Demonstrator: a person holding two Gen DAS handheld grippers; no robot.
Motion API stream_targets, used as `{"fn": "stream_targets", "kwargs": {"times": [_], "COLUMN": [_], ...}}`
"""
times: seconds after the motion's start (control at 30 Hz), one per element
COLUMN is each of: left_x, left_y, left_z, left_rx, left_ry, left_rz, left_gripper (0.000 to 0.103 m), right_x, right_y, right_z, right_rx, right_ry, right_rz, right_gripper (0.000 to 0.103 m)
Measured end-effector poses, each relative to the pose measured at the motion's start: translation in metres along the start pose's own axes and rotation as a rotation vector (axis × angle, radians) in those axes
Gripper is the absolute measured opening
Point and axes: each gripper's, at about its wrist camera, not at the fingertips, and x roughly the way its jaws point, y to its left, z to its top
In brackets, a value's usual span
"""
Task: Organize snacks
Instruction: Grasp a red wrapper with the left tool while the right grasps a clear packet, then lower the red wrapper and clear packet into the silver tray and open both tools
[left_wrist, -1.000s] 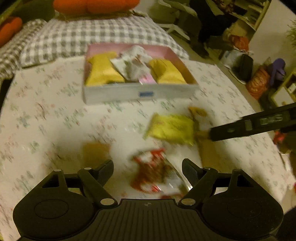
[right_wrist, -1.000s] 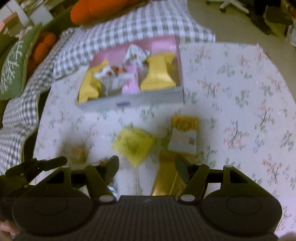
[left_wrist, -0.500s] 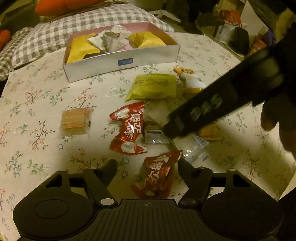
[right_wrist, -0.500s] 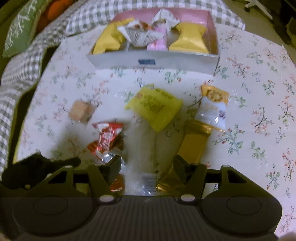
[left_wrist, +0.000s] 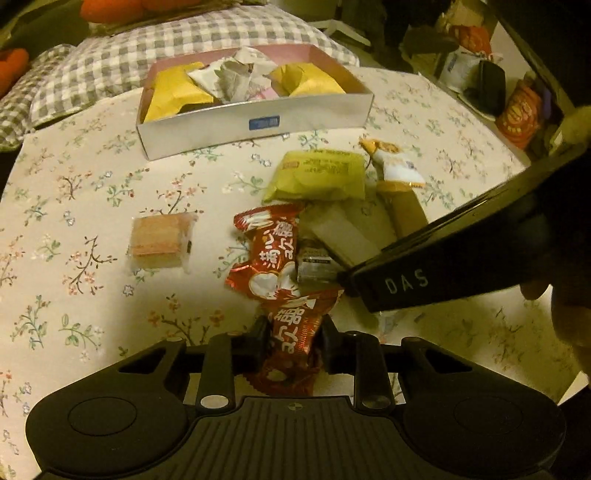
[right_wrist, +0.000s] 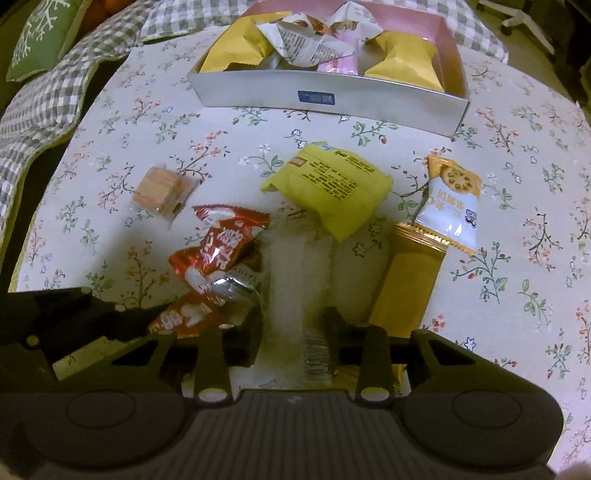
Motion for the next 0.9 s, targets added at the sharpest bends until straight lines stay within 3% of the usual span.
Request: {"fn": "stream_targets", "kwargs": {"times": [0.2,0.6,0.9], "left_x": [-0.009,-0.021,-0.031], "left_y": [0.003,0.028,0.040], "left_z": [0.005,0.023,0.031], "left_rx": [-0.027,-0.158,-0.214], "left_ry": [-0.029,-0.101,-0.140], "left_rz": [-0.024,0.011,0.008], "left_gripper": [0.025,0.025,0.025], "right_x": [-0.009,-0.019,-0.041], "right_y": [-0.008,-0.021,-0.029], "right_z": [0.005,0.010,0.016], "right_rx": [0.053,0.157,0.228], "right_ry": [-0.035,-0.080,-0.101], "right_rz": [0.033,0.084,0.196], "right_gripper": [0.019,0.017,0.016]}}
